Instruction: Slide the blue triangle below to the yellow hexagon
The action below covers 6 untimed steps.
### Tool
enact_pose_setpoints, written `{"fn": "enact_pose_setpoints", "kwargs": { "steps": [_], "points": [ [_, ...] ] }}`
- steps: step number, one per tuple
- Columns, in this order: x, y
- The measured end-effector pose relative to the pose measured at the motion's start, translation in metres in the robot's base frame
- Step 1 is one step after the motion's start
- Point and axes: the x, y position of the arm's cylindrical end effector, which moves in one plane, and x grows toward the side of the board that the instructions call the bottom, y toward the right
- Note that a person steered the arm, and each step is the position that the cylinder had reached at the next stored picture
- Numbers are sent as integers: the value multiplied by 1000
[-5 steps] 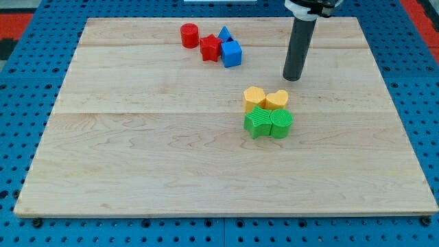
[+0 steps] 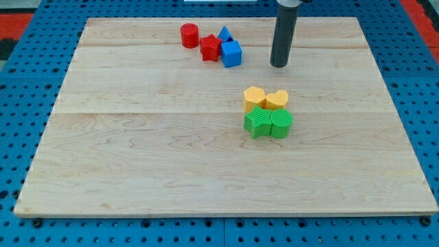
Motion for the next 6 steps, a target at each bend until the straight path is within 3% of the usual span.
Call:
{"fn": "enact_pose_setpoints", "kwargs": {
  "steps": [1, 2, 6],
  "points": [
    [-27, -31],
    [-27, -94],
    [-25, -127]
  ]
}}
